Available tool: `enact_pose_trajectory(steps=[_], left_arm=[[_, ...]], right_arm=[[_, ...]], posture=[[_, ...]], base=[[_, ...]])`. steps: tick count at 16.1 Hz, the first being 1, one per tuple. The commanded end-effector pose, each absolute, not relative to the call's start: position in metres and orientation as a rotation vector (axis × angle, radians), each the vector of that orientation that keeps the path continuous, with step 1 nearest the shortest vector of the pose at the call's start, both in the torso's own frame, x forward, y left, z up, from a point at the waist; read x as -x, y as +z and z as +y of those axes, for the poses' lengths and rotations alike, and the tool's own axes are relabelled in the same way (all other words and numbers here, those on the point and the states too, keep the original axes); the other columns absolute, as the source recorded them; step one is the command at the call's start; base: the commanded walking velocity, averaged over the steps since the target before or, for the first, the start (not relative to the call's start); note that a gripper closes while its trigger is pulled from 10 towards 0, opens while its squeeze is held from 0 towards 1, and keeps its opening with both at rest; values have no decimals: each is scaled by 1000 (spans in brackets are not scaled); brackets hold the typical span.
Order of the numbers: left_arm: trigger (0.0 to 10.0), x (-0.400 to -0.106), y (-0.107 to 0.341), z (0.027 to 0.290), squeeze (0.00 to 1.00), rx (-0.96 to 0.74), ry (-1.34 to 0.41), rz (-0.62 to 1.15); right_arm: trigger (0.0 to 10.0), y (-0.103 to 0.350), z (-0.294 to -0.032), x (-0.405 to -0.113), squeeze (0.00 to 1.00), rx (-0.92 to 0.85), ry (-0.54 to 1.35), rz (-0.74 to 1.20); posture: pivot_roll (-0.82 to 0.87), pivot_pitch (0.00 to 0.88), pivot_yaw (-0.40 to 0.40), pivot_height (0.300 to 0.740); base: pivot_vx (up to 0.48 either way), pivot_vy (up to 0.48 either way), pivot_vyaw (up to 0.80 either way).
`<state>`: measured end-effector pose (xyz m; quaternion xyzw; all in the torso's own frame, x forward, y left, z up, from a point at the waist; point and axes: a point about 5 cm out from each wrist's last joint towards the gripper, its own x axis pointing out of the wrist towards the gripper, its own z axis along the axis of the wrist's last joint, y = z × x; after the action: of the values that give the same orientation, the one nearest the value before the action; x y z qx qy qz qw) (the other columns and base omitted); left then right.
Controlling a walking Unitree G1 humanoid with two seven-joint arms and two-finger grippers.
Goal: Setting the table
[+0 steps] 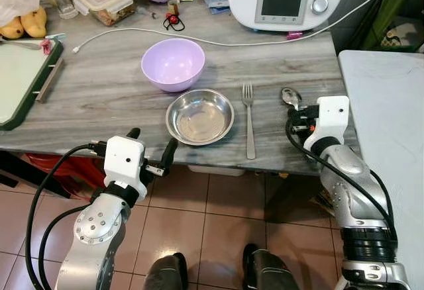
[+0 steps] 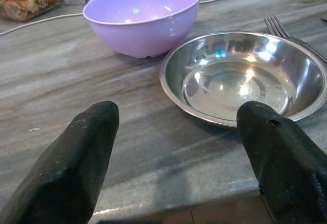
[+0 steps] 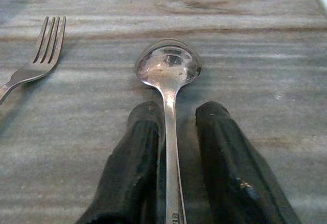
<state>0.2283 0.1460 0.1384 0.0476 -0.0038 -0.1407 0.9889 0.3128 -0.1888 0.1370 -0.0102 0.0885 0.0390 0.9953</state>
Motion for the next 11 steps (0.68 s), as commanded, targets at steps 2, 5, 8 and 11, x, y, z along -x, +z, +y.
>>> enact_pose_trajectory(steps=[2, 5, 8, 11], left_arm=[[10000, -226, 138, 146, 0, -93, -296, -1], [10000, -227, 138, 146, 0, -89, -297, -2], [10000, -227, 138, 145, 0, -83, -298, -1], [10000, -227, 137, 144, 0, -74, -302, -1]], right_arm=[[0, 92, -193, -299, 0, -33, 79, 400], [0, 89, -198, -298, 0, 97, 91, 430], [0, 93, -213, -297, 0, 408, 88, 406], [0, 91, -217, -292, 0, 547, 100, 417]], posture=[[99, 217, 73, 740], [98, 217, 72, 740], [93, 216, 70, 740], [89, 216, 66, 740]], base=[[0, 0, 0], [0, 0, 0], [0, 0, 0], [0, 0, 0]])
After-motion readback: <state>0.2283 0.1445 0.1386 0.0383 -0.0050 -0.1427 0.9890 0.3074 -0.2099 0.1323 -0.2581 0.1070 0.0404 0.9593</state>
